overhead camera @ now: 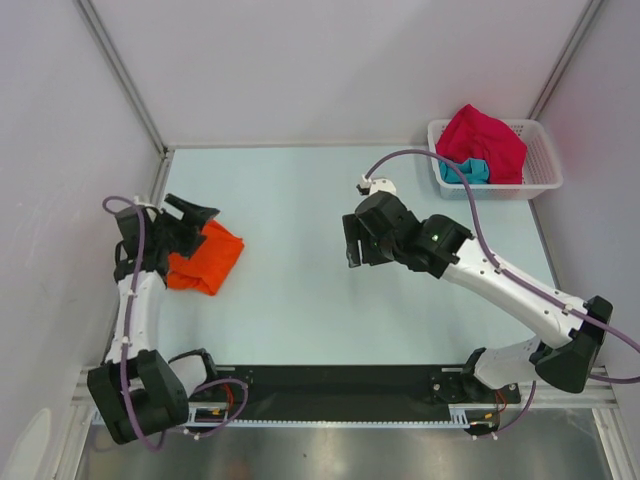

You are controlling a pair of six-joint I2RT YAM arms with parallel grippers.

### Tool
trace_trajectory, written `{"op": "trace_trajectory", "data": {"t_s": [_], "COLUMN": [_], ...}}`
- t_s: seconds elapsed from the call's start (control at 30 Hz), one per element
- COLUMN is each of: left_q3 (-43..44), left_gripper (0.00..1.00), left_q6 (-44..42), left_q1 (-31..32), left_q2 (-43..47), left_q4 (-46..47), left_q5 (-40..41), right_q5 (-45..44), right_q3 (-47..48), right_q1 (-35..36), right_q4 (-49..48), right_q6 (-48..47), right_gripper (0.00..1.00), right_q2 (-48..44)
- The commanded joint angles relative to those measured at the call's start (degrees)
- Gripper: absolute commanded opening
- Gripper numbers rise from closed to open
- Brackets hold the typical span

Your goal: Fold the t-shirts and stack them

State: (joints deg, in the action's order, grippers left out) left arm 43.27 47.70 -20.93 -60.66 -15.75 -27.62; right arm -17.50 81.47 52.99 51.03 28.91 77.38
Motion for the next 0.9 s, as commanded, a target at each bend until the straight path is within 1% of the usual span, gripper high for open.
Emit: {"op": "trace_trajectory", "data": {"t_s": [0.0, 0.03, 0.07, 0.1, 0.2, 0.3, 0.33, 0.4, 0.47, 0.63, 0.73, 0.83, 0.87], "left_q3": [2.3, 2.6, 2.9, 3.4, 3.6, 4.2, 4.6, 5.2, 5.2, 5.9, 6.0, 5.0, 4.7], "left_gripper": [0.91, 0.91, 0.91, 0.91, 0.90, 0.91, 0.90, 0.90, 0.90, 0.90, 0.90, 0.90, 0.90], "left_q6": [2.5, 2.4, 2.4, 2.3, 2.0, 2.0, 2.0, 2.5, 2.7, 1.6, 0.5, -0.6, -1.2], "left_q1": [8.2, 9.5, 10.9, 13.4, 17.5, 18.8, 18.8, 18.9, 18.9, 17.9, 15.7, 12.3, 10.3], "left_q2": [-7.7, -10.4, -16.2, -18.6, -24.1, -29.1, -30.3, -33.2, -33.7, -34.2, -34.5, -33.6, -33.3], "left_q4": [7.9, 10.2, 11.3, 11.9, 14.6, 15.5, 17.1, 16.8, 16.2, 9.5, 6.9, 5.1, 4.7], "left_q5": [-2.3, -3.1, -4.7, -5.2, -3.5, -2.9, -3.2, -3.6, -1.6, 4.2, 5.1, 5.7, 5.7], "right_q5": [-0.3, -0.8, -1.0, -1.4, -3.2, -4.5, -4.8, -5.3, -5.9, -6.3, -6.3, -6.2, -6.2], "right_q3": [3.1, 3.9, 4.3, 4.7, 5.5, 5.7, 5.7, 6.0, 6.0, 6.2, 6.1, 5.9, 5.9], "right_q1": [0.6, 0.7, 0.9, 1.0, 1.1, 1.1, 1.1, 1.1, 1.1, 1.1, 1.0, 0.8, 0.6], "right_q4": [-0.6, -0.1, 0.3, 1.0, 2.6, 3.7, 3.9, 4.4, 4.7, 5.3, 5.2, 5.2, 5.3], "right_q6": [0.7, 0.8, 0.8, 0.8, 1.0, 1.3, 1.4, 1.7, 1.7, 1.6, 1.5, 1.5, 1.3], "right_gripper": [0.72, 0.72, 0.72, 0.72, 0.72, 0.72, 0.73, 0.72, 0.73, 0.73, 0.73, 0.73, 0.73], "right_q2": [0.9, 1.0, 1.2, 1.5, 1.2, 0.5, 0.1, -0.1, -0.2, 0.1, 0.3, 0.2, 0.2]}}
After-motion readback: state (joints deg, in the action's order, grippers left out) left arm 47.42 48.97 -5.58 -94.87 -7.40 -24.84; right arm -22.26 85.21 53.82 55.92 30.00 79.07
